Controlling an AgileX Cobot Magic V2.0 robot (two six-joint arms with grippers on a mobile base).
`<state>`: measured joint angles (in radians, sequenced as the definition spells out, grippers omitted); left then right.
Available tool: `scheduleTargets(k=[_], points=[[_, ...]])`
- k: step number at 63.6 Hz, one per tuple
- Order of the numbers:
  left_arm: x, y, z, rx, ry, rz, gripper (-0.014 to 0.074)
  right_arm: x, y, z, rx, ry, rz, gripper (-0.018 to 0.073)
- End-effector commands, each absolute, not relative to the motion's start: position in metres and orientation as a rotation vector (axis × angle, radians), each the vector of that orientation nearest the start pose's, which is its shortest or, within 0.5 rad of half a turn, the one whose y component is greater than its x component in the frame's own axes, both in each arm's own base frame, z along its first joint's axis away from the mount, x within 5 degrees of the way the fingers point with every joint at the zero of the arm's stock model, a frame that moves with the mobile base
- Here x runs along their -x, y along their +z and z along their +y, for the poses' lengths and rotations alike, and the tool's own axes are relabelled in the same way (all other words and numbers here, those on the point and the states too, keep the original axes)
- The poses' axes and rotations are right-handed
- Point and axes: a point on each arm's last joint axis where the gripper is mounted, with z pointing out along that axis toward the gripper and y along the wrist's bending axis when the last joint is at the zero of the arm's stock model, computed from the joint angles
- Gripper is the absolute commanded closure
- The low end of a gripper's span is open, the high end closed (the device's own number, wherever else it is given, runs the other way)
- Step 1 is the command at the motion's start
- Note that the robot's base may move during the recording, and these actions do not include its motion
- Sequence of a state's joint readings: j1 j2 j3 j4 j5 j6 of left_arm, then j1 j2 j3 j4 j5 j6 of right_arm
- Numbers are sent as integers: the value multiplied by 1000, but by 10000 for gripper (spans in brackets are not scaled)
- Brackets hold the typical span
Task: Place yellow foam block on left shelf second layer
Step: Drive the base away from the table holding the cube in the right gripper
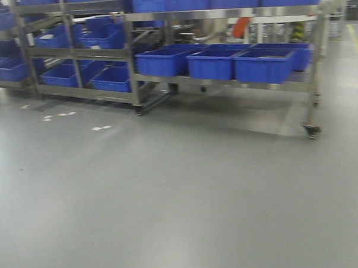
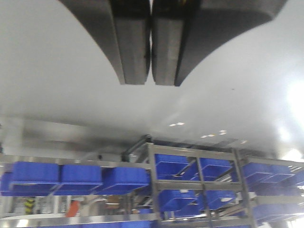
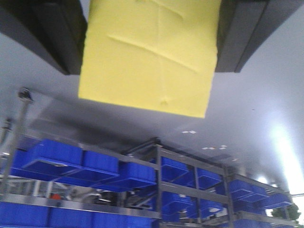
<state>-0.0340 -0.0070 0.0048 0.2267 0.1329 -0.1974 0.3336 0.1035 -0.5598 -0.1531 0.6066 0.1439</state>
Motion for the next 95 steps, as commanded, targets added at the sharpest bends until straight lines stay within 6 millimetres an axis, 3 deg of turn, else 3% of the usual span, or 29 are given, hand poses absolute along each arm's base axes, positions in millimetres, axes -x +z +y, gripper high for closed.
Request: scheduleTargets(k=[1, 95], points=[[-57, 200, -1, -41, -8, 1543, 460, -18, 350, -2, 188, 191, 1521, 208], [-57, 200, -1, -41, -8, 1543, 460, -18, 350, -2, 188, 191, 1521, 208]])
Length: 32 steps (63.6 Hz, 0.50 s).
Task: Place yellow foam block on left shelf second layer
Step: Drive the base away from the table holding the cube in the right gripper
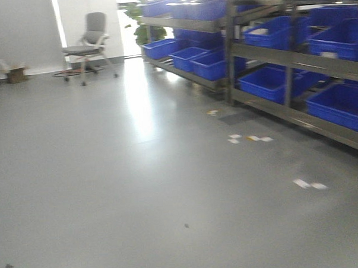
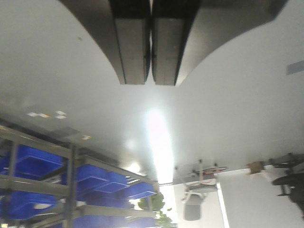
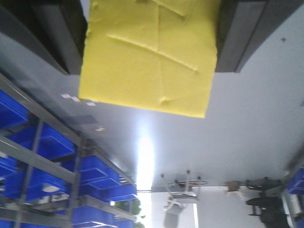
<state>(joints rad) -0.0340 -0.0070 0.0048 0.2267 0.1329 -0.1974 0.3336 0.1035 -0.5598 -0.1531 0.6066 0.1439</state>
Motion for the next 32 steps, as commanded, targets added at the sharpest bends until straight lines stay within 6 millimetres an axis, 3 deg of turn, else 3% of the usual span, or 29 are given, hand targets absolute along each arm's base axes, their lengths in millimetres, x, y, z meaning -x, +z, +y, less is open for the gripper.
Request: scheduleTargets(k=[1, 32], points=[[-57, 200, -1, -41, -8, 1543, 460, -18, 350, -2, 188, 191, 1521, 208], [-57, 200, -1, -41, -8, 1543, 460, -18, 350, -2, 188, 191, 1521, 208]])
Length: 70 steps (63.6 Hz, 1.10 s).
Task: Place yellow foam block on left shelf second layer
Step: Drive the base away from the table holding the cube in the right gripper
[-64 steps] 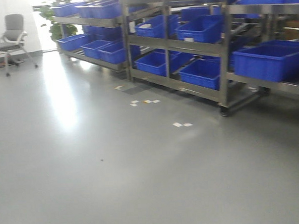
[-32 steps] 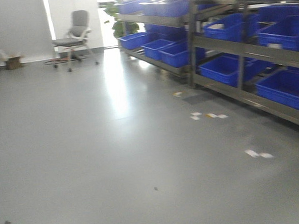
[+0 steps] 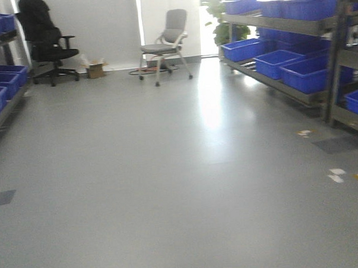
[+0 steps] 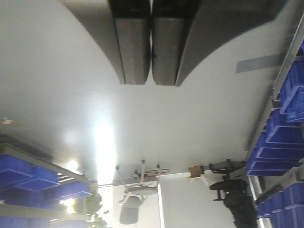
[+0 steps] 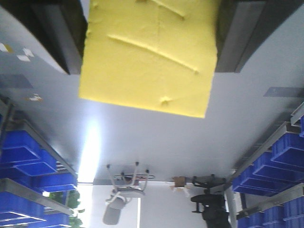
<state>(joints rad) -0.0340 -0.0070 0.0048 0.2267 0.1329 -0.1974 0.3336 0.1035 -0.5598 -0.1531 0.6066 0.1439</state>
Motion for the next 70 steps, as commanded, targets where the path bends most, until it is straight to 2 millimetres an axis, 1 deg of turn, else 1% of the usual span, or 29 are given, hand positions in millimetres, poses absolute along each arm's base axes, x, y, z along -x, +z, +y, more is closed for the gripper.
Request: scheduleTargets(k=[1, 70], points=[[-57, 200, -1, -41, -8, 1543, 460, -18, 350, -2, 188, 191, 1521, 208], [-57, 200, -1, -41, -8, 1543, 460, -18, 350, -2, 188, 191, 1521, 208]])
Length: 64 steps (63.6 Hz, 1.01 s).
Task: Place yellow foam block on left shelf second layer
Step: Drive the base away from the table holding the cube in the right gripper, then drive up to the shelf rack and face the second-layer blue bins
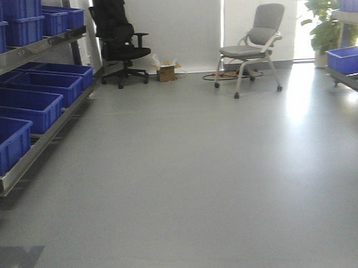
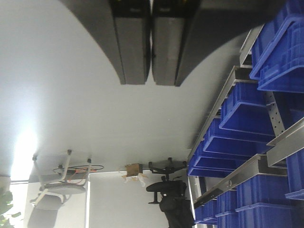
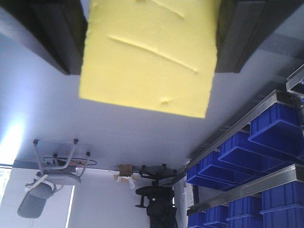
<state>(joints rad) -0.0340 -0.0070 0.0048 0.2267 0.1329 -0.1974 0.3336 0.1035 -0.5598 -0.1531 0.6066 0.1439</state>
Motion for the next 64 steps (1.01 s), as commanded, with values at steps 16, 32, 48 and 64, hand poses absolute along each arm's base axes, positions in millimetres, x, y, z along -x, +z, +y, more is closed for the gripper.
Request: scheduleTargets(k=[16, 32, 48, 64], points=[[-57, 200, -1, -41, -8, 1543, 460, -18, 350, -2, 188, 191, 1521, 208], [-57, 200, -1, -41, -8, 1543, 460, -18, 350, -2, 188, 191, 1521, 208], [-57, 200, -1, -41, -8, 1543, 460, -18, 350, -2, 188, 191, 1521, 208], [-57, 200, -1, -41, -8, 1543, 460, -18, 350, -2, 188, 191, 1521, 208]])
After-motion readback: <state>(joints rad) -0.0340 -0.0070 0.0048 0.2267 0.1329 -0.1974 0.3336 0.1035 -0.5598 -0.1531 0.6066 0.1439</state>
